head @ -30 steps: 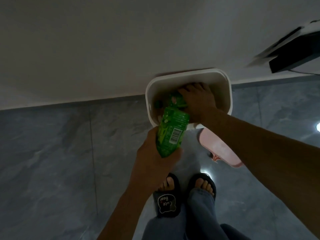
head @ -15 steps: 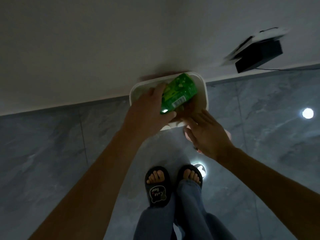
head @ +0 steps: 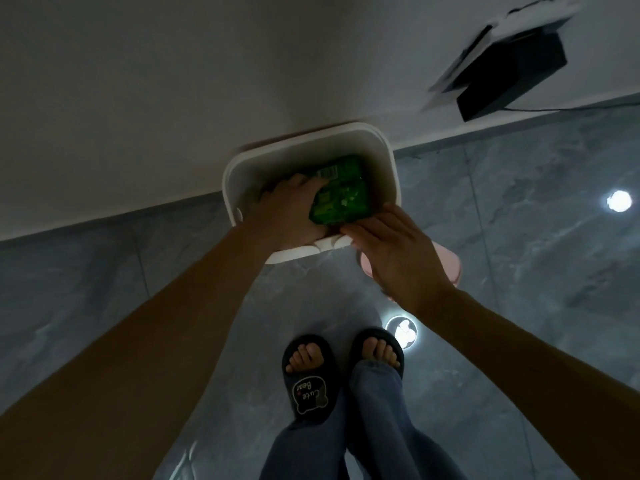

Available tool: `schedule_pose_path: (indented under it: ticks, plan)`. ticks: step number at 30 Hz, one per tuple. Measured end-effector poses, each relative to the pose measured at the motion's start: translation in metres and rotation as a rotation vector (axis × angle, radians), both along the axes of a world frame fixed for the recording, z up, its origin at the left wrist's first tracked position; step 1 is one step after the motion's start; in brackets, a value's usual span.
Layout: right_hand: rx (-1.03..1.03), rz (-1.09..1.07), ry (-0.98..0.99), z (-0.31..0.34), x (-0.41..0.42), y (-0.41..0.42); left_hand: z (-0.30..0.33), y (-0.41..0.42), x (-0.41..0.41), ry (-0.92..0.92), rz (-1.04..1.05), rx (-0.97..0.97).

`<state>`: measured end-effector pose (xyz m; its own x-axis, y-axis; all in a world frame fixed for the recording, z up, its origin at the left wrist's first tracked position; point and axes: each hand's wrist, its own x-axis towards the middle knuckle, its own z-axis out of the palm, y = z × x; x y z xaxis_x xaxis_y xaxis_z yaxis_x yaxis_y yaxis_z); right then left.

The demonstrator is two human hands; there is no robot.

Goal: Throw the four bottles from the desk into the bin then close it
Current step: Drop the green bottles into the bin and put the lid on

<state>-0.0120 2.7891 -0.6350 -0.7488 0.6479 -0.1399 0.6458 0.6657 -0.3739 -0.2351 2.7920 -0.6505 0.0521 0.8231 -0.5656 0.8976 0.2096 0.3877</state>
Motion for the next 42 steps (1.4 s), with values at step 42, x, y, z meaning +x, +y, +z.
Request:
schedule_pose_path:
  ticks: [42]
  plan:
    - [-0.254, -0.455, -0.224, -0.022, 0.132, -0.11, 0.004, -0.088, 0.153, 0.021, -0.556, 0.053]
